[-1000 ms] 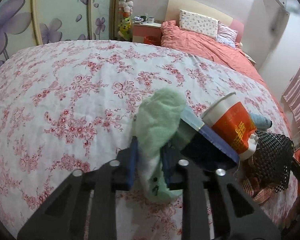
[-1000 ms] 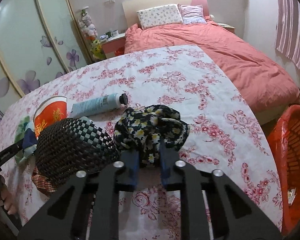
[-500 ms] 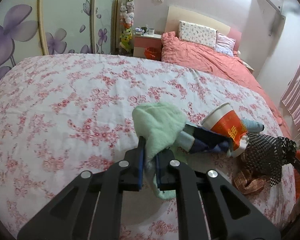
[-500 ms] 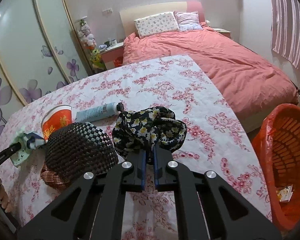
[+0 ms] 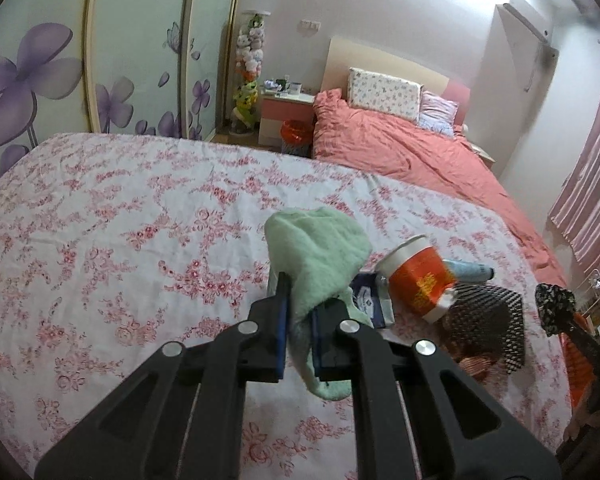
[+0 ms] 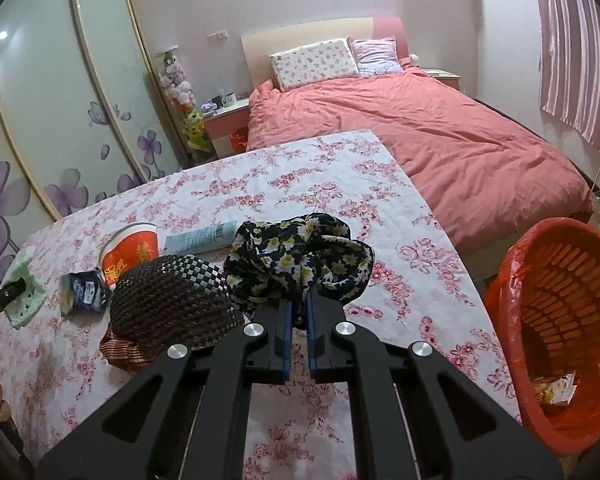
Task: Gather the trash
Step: 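Carry the floral cloth and green towel over the orange basket with both tools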
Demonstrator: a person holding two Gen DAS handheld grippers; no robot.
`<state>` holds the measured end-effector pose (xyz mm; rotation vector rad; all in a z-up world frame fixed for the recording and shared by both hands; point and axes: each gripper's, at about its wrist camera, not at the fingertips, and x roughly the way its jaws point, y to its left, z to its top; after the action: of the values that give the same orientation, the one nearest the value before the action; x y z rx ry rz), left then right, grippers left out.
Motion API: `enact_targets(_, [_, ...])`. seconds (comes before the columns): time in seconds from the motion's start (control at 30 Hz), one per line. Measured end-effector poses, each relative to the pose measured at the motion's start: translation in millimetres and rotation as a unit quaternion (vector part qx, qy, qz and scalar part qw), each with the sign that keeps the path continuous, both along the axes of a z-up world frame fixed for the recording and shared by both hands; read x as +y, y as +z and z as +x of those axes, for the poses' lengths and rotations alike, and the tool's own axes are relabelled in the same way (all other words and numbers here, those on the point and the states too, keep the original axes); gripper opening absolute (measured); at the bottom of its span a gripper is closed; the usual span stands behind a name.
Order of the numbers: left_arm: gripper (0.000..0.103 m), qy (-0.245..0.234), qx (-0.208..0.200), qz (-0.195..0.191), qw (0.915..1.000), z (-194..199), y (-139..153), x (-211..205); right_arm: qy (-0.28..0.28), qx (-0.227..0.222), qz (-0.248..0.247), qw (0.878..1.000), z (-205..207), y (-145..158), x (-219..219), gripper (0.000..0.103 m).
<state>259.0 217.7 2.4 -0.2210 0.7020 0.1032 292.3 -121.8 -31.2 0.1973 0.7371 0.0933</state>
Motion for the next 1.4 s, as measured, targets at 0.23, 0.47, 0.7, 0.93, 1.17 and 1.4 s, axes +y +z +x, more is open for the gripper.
enact_targets(0.23, [0.010,-0.009,-0.021,-0.003,0.9997,-13,19,-7,-0.001,-0.012,0.002,1.000,-10,8,-3,0.006])
enact_targets(0.47, [0.010,-0.019,-0.034,-0.003,0.9992,-21,32,-17,-0.007,-0.030,0.001,1.000,-21,20,-8,0.006])
enact_targets(0.7, [0.010,-0.033,-0.045,-0.004,0.9985,-28,43,-32,-0.014,-0.050,0.000,0.999,-34,33,-15,0.006])
enact_targets(0.93, [0.010,-0.050,-0.054,-0.005,0.9972,-32,53,-48,-0.024,-0.070,0.000,0.997,-48,43,-24,0.006])
enact_targets(1.17, [0.010,-0.074,-0.060,-0.006,0.9954,-35,59,-72,-0.034,-0.083,0.003,0.996,-60,49,-37,0.006])
enact_targets(1.4, [0.010,-0.107,-0.062,-0.009,0.9923,-34,61,-104,-0.052,-0.090,0.007,0.995,-71,51,-54,0.006])
